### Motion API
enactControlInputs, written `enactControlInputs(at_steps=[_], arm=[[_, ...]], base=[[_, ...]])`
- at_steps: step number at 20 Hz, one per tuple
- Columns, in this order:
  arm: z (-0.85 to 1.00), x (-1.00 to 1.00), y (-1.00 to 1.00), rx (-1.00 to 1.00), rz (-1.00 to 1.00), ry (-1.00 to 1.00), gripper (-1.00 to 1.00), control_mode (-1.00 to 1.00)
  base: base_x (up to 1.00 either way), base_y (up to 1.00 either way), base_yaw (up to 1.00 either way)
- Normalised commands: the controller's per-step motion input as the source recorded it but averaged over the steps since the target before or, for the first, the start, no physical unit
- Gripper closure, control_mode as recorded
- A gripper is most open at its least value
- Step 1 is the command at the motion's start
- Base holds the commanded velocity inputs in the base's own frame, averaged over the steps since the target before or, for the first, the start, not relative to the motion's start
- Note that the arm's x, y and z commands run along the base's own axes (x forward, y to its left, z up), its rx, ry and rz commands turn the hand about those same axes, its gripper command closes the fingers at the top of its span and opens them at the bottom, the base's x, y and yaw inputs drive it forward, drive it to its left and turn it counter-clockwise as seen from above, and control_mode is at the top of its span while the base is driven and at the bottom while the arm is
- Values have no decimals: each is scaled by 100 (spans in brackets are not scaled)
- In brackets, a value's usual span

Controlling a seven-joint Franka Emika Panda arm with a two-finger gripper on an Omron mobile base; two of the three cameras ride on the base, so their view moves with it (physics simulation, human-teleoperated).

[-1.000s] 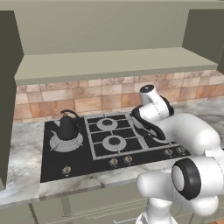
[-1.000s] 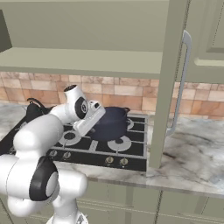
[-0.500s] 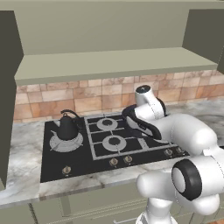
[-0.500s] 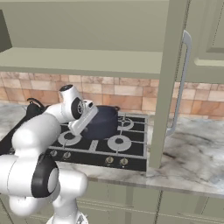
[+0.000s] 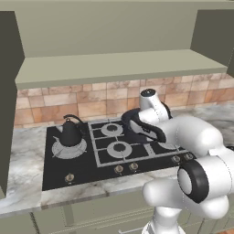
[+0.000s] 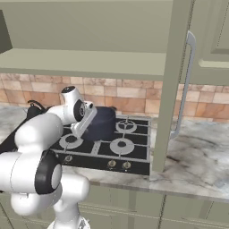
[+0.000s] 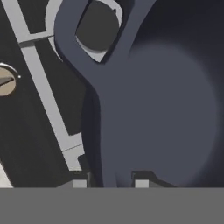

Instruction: Pick the kettle from the cabinet and place it on a stove burner. Then pick the pot from the counter and place it on another stove burner. Finally, turn both burners on.

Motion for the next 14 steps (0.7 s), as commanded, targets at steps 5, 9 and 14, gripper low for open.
enactControlInputs(at_steps=[5,9,14], arm=[[-3,20,21,0,9,0,100,-100],[-1,19,22,0,4,0,100,-100],[0,31,20,1,2,1,100,-100]], base=[[0,0,0],[0,0,0],[0,0,0]])
